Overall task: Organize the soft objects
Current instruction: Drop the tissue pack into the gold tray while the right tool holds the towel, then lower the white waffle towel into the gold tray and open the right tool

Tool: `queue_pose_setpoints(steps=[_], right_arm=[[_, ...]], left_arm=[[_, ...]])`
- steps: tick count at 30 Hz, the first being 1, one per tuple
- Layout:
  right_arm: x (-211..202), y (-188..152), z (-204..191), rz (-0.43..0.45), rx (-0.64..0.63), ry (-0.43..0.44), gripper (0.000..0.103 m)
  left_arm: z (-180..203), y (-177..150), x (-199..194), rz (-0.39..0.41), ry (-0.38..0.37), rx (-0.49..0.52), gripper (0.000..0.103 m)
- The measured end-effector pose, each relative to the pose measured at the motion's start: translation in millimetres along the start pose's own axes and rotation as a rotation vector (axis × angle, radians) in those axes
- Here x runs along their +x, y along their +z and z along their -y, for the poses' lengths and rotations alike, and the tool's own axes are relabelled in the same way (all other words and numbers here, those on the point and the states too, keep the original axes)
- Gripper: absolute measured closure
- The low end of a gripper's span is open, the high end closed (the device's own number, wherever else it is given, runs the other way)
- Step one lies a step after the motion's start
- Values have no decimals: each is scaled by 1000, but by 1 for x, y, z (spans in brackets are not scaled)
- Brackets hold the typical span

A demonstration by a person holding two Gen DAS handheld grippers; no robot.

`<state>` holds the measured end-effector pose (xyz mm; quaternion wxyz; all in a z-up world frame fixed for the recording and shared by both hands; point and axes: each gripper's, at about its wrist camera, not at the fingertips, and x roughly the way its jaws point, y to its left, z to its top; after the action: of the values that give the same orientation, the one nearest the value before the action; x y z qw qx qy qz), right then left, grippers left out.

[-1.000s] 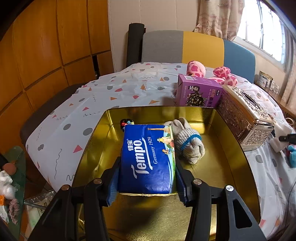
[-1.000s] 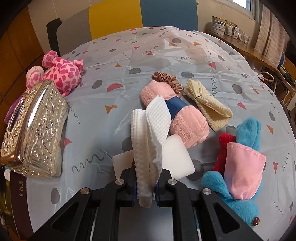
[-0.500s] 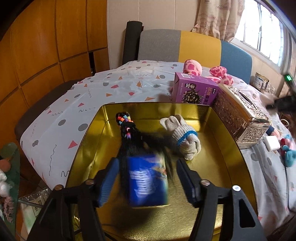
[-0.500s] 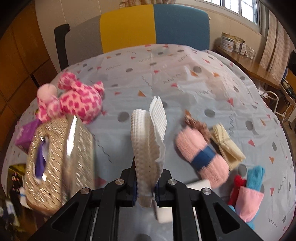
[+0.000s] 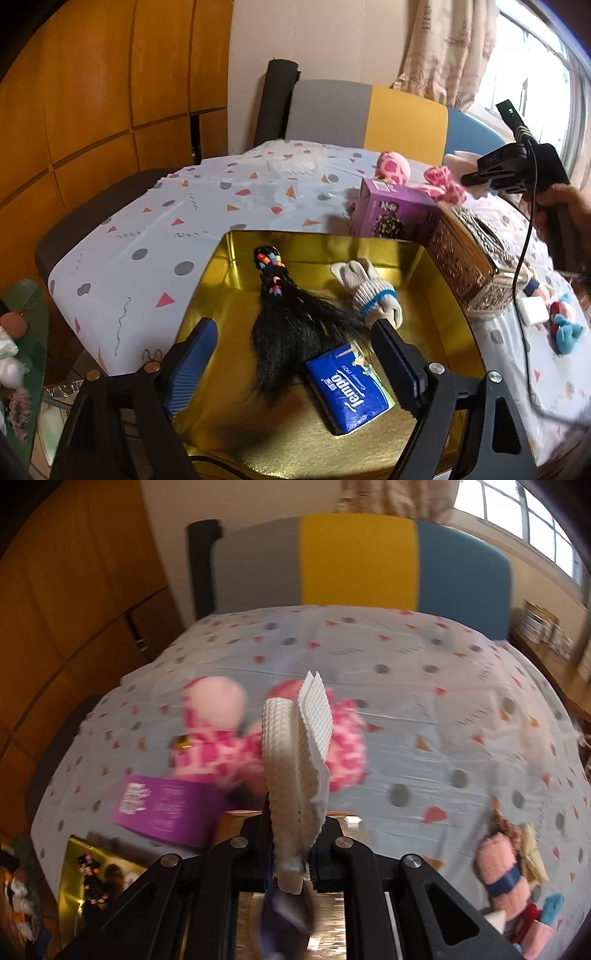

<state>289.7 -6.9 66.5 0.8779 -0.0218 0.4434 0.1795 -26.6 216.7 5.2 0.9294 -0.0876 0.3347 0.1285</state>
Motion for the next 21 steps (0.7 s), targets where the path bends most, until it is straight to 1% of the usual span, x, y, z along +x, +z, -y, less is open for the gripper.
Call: queue_pose_setpoints(steps=[4, 9, 12, 15, 17, 21], right_arm=[[-1, -10, -42, -2, -90, 78, 91], [-6, -34, -80, -11, -179, 123, 91], [-12, -51, -90, -12, -197, 144, 91], [-14, -65, -97, -19, -218, 146, 91], [-13, -75, -99, -36, -220, 158, 91], [-11, -96, -102, -71, -207, 154, 91]], left_arm=[[-7, 3, -4, 1, 20, -29, 14], [-12, 1, -5, -4, 36, -44, 14], [-13, -1, -6, -8, 40, -50, 13], [-13, -2, -7, -9, 48, -50, 12], [-14, -3, -7, -9, 47, -56, 9], [-13, -3, -9, -6, 56, -56, 4]])
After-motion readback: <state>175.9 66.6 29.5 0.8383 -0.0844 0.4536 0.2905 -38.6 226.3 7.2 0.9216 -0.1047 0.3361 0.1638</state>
